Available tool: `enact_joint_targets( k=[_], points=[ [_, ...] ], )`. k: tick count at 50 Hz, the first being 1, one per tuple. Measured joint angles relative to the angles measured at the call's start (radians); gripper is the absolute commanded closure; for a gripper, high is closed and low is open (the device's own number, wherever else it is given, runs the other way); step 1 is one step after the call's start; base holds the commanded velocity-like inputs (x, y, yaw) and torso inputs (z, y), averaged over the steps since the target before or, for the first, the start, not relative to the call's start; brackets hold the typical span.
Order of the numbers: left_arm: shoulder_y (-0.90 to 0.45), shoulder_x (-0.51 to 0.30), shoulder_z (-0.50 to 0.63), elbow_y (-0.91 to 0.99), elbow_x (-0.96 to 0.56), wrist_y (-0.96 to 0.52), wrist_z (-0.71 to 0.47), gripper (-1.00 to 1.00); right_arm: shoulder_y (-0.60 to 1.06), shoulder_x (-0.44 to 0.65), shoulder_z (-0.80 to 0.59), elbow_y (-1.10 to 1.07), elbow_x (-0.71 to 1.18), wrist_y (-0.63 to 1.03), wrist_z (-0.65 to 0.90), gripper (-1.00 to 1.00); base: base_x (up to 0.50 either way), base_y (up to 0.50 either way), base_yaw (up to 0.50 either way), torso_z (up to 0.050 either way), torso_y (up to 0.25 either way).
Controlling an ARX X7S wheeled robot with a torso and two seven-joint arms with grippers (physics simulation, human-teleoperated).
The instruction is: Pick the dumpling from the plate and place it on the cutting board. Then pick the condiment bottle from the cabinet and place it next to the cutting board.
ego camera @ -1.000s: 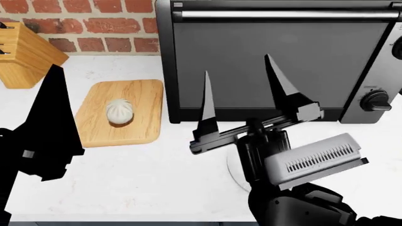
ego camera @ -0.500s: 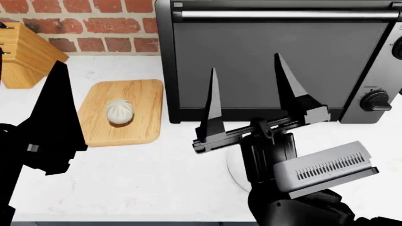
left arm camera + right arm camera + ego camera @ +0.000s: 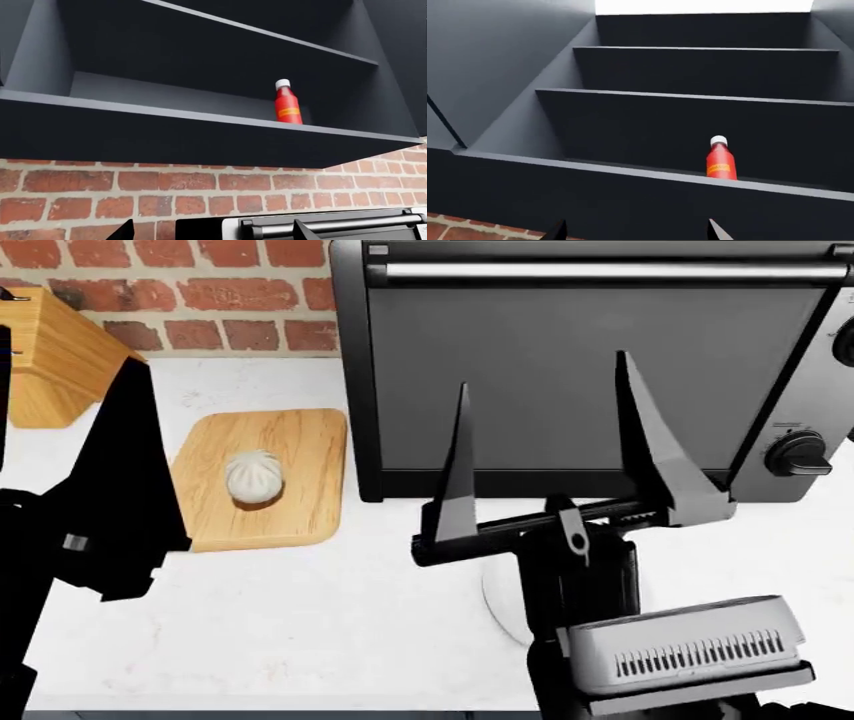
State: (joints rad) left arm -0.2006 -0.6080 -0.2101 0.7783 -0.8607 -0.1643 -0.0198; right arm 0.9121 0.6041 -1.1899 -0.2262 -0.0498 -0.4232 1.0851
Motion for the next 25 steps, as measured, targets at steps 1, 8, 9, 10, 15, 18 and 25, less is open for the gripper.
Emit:
enact_joint_targets(
  k=[1,8,9,10,15,18,25],
  points=[
    [-0.001,0.0,0.001,0.0,0.0,0.0,0.0,-1.0,-0.001,0.0,0.002,0.0,-0.007,0.001,0.003,-1.0,0.0,0.0,0.0,0.0,0.0],
    [-0.009,-0.002,0.007,-0.002,-0.002,-0.003,-0.002,-1.0,-0.003,-0.003,0.013,0.003,-0.064,-0.005,0.031,-1.0,0.0,0.0,0.0,0.0,0.0],
    [-0.01,-0.003,0.008,-0.002,-0.002,-0.003,-0.002,-1.0,-0.004,-0.003,0.015,0.003,-0.072,-0.006,0.035,-1.0,0.0,0.0,0.0,0.0,0.0],
    [-0.011,-0.003,0.008,-0.002,-0.002,-0.004,-0.003,-1.0,-0.004,-0.003,0.016,0.004,-0.079,-0.007,0.039,-1.0,0.0,0.0,0.0,0.0,0.0],
    [-0.014,-0.004,0.011,-0.001,-0.004,-0.005,-0.004,-1.0,-0.007,-0.005,0.024,0.006,-0.112,-0.012,0.056,-1.0,0.0,0.0,0.0,0.0,0.0],
    [-0.015,-0.005,0.012,-0.001,-0.006,-0.004,-0.004,-1.0,-0.006,0.002,0.034,-0.008,-0.128,0.004,0.054,-1.0,0.0,0.0,0.0,0.0,0.0],
    [-0.016,-0.005,0.012,-0.002,-0.011,-0.001,-0.002,-1.0,0.329,0.055,0.263,-0.173,0.154,0.366,-0.156,-1.0,0.0,0.0,0.0,0.0,0.0]
  ],
)
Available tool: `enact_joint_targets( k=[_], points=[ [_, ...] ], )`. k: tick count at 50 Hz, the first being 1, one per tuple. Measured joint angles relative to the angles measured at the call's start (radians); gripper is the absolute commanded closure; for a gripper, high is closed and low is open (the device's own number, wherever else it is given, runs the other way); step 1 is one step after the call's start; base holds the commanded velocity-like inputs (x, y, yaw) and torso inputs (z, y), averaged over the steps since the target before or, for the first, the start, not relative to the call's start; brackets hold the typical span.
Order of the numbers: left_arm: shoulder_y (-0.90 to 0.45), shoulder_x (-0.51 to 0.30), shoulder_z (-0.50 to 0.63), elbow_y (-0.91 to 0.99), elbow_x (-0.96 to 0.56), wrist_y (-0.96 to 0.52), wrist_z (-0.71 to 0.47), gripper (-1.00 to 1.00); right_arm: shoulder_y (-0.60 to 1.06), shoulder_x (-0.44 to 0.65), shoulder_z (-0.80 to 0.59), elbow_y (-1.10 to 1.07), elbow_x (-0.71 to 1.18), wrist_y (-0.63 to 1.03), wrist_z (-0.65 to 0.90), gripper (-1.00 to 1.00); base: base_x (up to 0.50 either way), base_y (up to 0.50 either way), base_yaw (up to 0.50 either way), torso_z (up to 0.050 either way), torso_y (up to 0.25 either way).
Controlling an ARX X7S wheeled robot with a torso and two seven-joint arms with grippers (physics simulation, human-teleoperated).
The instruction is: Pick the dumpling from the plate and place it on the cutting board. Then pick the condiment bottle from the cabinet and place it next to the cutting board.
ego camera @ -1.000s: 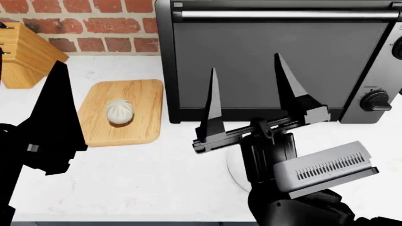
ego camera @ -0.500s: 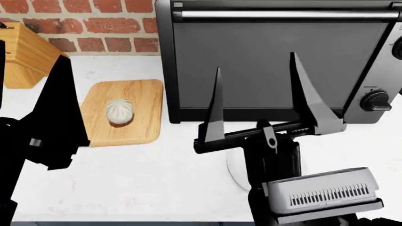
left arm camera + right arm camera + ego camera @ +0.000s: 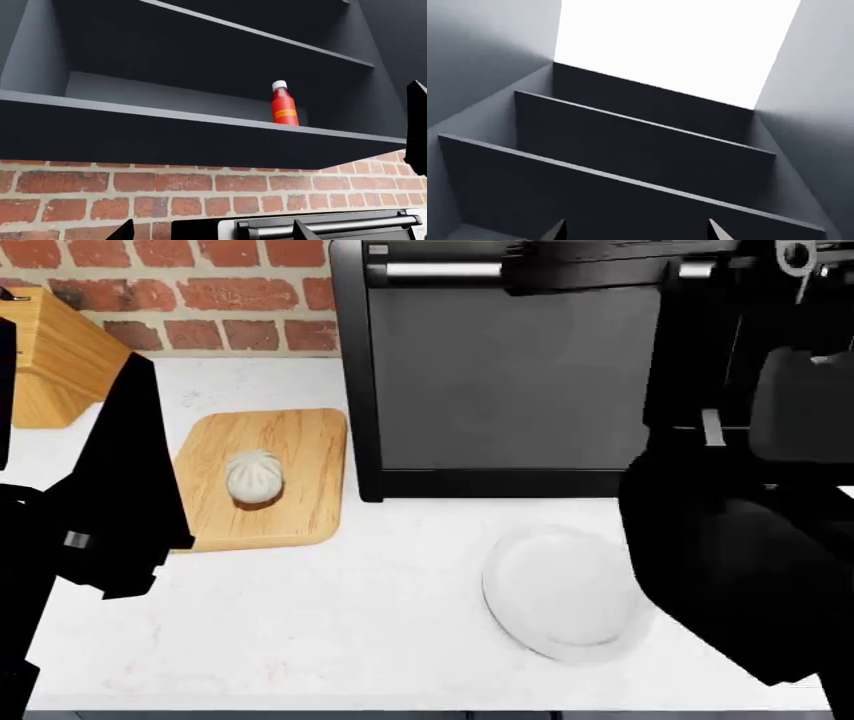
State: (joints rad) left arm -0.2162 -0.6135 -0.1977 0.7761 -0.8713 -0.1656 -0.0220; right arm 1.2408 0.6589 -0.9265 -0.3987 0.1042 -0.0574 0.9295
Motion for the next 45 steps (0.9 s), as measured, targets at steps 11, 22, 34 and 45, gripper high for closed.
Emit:
enact_joint_targets(
  k=[11,22,34,45],
  points=[
    [0.004,-0.001,-0.004,0.0,-0.008,0.006,0.001,-1.0,0.733,-0.127,0.481,0.147,0.361,0.667,-0.46,-1.0,0.0,0.0,0.0,0.0,0.001],
    [0.005,-0.007,-0.007,0.007,-0.016,0.007,-0.003,-1.0,0.988,-0.246,0.695,0.233,0.333,0.988,-0.734,-1.0,0.0,0.0,0.0,0.0,0.0],
    [-0.001,-0.015,-0.003,0.014,-0.026,0.003,-0.007,-1.0,1.078,-0.391,0.825,0.462,0.128,1.078,-0.933,-1.0,0.0,0.0,0.0,0.0,0.0],
    [0.001,-0.016,0.006,0.019,-0.032,0.002,-0.005,-1.0,1.103,-0.506,0.891,0.898,-0.017,0.872,-0.99,-1.0,0.0,0.0,0.0,0.0,0.0]
  ],
)
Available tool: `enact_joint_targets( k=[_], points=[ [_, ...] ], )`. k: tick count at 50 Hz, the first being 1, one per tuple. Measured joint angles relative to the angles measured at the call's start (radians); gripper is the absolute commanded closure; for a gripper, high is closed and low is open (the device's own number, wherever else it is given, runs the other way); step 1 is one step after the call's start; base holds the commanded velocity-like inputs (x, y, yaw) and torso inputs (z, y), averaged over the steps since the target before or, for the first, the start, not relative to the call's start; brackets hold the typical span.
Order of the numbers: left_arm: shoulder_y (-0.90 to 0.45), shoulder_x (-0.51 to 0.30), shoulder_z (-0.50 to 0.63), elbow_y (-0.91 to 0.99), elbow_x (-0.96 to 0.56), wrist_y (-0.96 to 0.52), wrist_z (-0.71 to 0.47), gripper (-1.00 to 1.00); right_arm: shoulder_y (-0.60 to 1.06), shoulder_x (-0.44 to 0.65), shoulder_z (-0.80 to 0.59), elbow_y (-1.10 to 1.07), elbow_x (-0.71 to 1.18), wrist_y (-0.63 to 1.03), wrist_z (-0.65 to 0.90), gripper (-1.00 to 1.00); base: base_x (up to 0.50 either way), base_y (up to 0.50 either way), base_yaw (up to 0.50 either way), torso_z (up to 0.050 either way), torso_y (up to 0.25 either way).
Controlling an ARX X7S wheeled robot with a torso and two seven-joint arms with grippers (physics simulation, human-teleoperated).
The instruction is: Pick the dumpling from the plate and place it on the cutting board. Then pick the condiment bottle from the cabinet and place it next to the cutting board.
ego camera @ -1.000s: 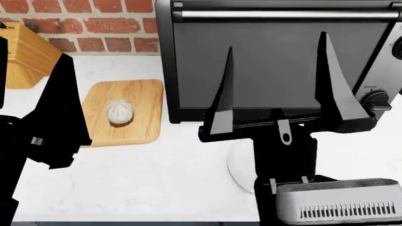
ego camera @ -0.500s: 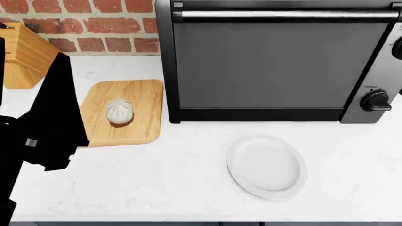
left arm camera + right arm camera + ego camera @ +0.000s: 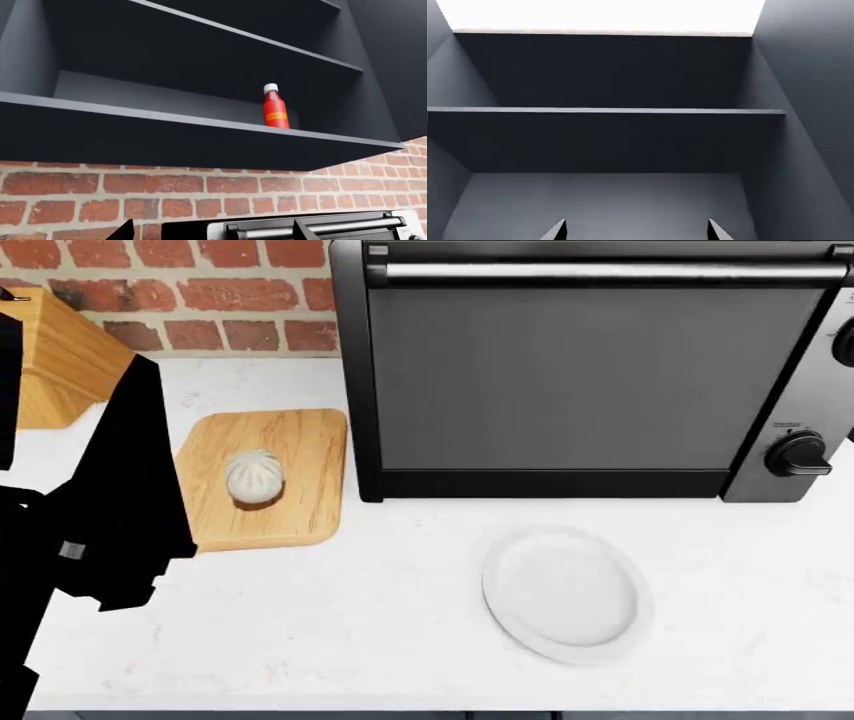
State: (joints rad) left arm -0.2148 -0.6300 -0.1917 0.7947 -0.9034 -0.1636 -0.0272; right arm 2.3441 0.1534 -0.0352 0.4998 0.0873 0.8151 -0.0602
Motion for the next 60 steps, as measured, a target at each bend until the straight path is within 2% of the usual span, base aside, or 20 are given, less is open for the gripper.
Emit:
enact_joint_targets(
  k=[7,18,33,48,60],
  points=[
    [0.009,0.001,0.001,0.002,-0.003,0.003,0.003,-1.0,0.006,-0.044,0.016,0.186,-0.05,-0.073,0.001,-1.0,0.0,0.0,0.0,0.0,0.0],
    [0.021,0.004,0.005,-0.001,-0.006,0.009,0.009,-1.0,0.009,-0.078,0.028,0.347,-0.081,-0.056,0.006,-1.0,0.0,0.0,0.0,0.0,0.0],
    [0.032,0.004,0.008,-0.002,-0.006,0.013,0.012,-1.0,0.011,-0.107,0.034,0.47,-0.084,-0.012,0.033,-1.0,0.0,0.0,0.0,0.0,0.0],
    [0.037,0.006,0.018,-0.005,0.0,0.016,0.015,-1.0,0.012,-0.101,0.033,0.474,-0.09,0.063,0.031,-1.0,0.0,0.0,0.0,0.0,0.0],
    [0.04,0.004,0.02,-0.003,0.002,0.017,0.011,-1.0,0.012,-0.098,0.031,0.572,-0.107,0.012,0.031,-1.0,0.0,0.0,0.0,0.0,0.0]
  ],
)
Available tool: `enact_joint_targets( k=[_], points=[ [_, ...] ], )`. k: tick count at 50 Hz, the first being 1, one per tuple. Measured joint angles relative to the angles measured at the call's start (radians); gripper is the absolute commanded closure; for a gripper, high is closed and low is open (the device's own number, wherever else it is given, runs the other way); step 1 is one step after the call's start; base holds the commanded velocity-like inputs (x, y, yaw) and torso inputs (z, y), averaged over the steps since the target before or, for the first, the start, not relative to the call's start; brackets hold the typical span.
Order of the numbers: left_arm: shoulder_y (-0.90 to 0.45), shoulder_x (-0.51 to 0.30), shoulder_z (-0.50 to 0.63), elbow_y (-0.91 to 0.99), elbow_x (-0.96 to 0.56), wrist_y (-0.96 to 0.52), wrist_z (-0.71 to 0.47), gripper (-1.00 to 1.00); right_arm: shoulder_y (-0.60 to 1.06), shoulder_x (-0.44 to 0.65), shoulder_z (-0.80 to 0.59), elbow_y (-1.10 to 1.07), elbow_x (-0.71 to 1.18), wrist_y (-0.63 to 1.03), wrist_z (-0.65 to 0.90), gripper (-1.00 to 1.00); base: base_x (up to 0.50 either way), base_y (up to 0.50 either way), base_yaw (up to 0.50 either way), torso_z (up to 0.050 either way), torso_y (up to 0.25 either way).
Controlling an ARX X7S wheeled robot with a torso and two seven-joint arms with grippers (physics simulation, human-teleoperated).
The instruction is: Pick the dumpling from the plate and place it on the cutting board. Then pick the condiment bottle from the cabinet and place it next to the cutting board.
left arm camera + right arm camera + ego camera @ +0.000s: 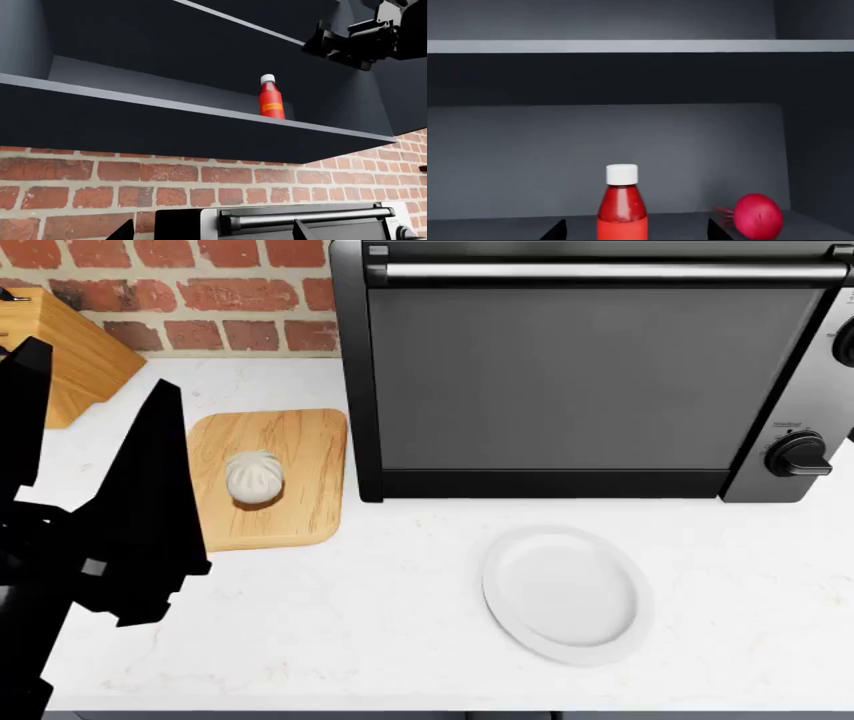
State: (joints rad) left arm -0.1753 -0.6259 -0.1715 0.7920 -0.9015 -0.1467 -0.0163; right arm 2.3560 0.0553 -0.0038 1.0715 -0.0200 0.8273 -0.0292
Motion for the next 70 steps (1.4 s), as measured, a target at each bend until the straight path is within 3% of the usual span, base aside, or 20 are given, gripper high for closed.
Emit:
enact_joint_targets(
  k=[26,42,70],
  points=[
    [0.027,0.005,-0.012,0.005,0.005,0.019,-0.002,-1.0,0.0,-0.019,-0.003,0.128,-0.003,-0.146,-0.024,-1.0,0.17,0.0,0.0,0.0,0.0],
    [0.026,0.004,-0.006,0.003,0.012,0.021,-0.002,-1.0,0.0,0.024,-0.001,-0.137,-0.017,0.087,-0.084,-1.0,0.07,0.0,0.0,0.0,0.0],
    [0.003,0.041,-0.006,-0.01,0.133,0.052,-0.05,-1.0,0.0,-0.003,0.007,0.06,0.036,-0.066,-0.002,-1.0,0.0,0.0,0.0,0.0,-0.015]
  ],
)
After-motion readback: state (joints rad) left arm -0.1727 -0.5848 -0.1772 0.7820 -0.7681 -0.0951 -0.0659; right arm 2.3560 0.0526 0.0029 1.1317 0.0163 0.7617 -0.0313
